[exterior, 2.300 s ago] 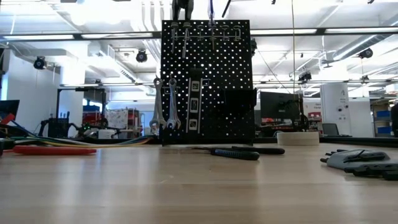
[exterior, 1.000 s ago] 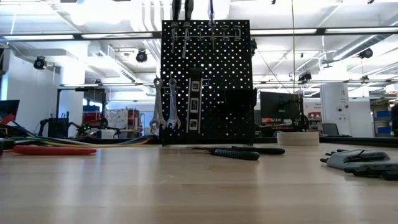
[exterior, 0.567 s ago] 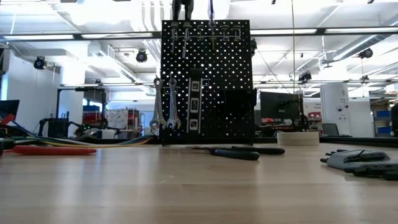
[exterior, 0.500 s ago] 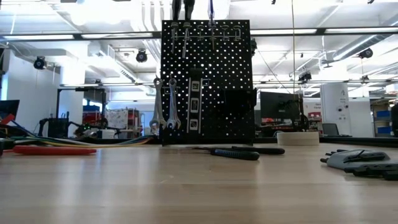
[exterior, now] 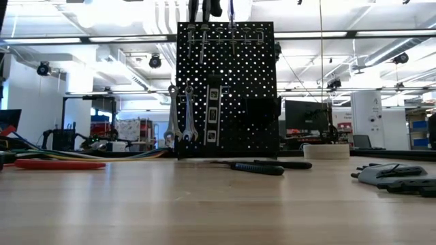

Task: Hang tools onto peg board
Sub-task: Hang the pick tool on the peg board

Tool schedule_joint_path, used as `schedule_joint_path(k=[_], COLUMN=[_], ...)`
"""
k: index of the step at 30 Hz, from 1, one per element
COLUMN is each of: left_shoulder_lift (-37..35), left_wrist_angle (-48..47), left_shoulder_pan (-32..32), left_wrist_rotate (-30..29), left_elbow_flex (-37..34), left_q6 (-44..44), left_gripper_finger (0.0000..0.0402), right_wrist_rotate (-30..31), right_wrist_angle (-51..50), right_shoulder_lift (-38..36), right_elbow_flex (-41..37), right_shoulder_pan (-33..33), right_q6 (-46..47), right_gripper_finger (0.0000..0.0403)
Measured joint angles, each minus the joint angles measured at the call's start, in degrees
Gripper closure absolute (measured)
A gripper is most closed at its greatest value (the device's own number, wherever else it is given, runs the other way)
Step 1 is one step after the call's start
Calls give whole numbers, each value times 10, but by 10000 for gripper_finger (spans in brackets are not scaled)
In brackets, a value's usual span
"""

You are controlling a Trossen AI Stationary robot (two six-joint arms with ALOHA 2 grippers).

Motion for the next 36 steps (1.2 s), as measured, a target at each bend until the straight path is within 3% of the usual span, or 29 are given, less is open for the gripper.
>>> schedule_joint_path(k=[8, 13, 16, 21, 28, 33, 36], left_shoulder_lift=[-1, -1, -1, -1, -3, -5, -5], left_wrist_angle=[0, 0, 0, -1, -20, -127, -199], left_shoulder_pan=[10, 12, 14, 17, 27, 28, 28], left_wrist_rotate=[-1, -1, -1, 0, -9, -110, -140], left_elbow_flex=[0, 0, 0, 0, 0, 0, 0], left_q6=[-2, -4, -4, 1, 0, -45, -74], left_gripper_finger=[401, 401, 402, 401, 374, 336, 324], right_wrist_rotate=[-81, -82, -81, -81, -64, -51, -81], right_wrist_angle=[3, 2, 3, -1, -4, -3, -9], right_shoulder_lift=[51, 74, 75, 71, 71, 71, 77], right_elbow_flex=[38, 58, 60, 60, 60, 90, 118], right_shoulder_pan=[-40, -55, -61, -64, -74, -123, -164], right_q6=[7, 26, 32, 6, -36, -76, -82], right_gripper_finger=[265, 255, 285, 385, 398, 400, 401])
